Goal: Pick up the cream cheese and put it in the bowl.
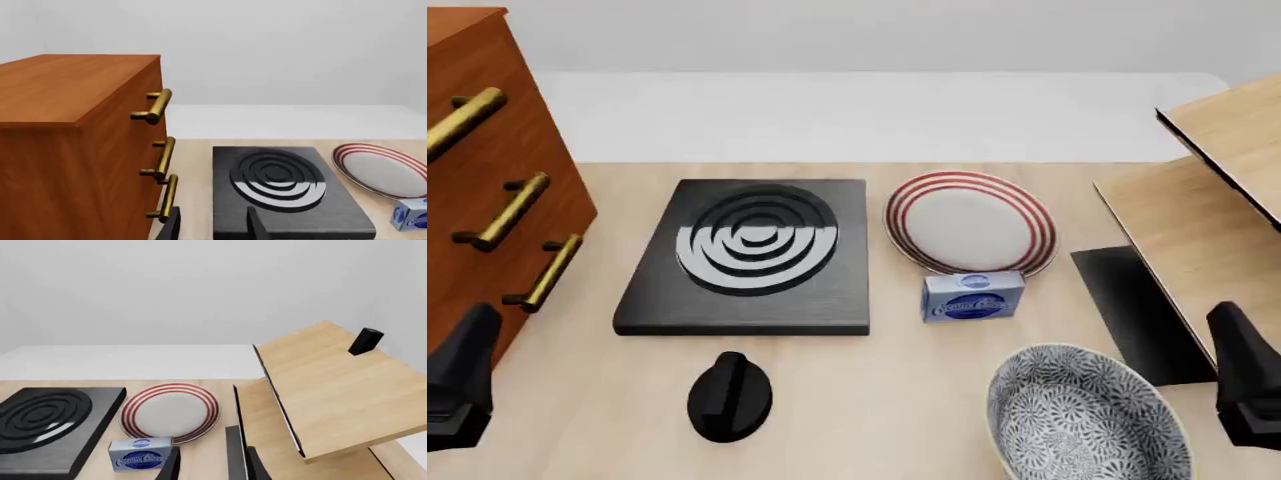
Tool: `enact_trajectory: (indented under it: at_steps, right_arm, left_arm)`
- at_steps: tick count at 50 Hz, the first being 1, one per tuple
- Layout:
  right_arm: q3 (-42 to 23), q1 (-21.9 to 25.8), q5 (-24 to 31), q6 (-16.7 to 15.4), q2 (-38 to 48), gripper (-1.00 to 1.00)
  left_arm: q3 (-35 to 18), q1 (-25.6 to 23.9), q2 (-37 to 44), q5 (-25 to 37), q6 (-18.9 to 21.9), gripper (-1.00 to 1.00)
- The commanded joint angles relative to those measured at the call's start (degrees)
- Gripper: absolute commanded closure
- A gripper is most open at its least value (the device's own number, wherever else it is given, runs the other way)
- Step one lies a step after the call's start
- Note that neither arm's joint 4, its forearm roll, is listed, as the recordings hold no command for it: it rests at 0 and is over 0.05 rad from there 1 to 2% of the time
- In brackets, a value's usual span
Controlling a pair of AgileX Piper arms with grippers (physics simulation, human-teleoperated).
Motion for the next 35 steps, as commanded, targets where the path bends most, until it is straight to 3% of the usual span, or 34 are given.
enact_trajectory:
  at_steps: [1,11,20,22,24,26,27,35]
  right_arm:
    - [0.15,0.02,0.04,-0.1,0.01,-1.0]
    - [-2.07,1.91,0.34,-2.28,1.72,-1.0]
    - [-6.79,7.69,-0.7,-6.56,7.8,-1.0]
    - [-7.45,8.06,-0.8,-5.77,8.48,-1.0]
    - [-8.78,9.64,-1.0,-8.47,10.09,-1.0]
    - [-10.27,11.51,-1.0,-7.9,12.17,-1.0]
    - [-11.48,13.08,-1.61,-10.93,14.45,-1.0]
    - [-15.33,19.13,-3.63,-15.45,23.71,-1.0]
  left_arm:
    - [0.04,-0.32,0.85,-0.26,0.65,-1.0]
    - [0.24,-1.44,2.62,-1.52,1.05,-1.0]
    - [0.24,-2.1,1.88,-0.36,0.81,-1.0]
    - [0.24,-2.16,1.73,-0.23,0.86,-1.0]
    - [0.25,-2.4,1.41,0.13,0.94,-1.0]
    - [0.25,-2.48,1.54,0.13,0.84,-1.0]
    - [0.25,-2.62,1.43,0.25,0.88,-1.0]
    - [0.25,-2.86,0.72,1.0,0.98,-1.0]
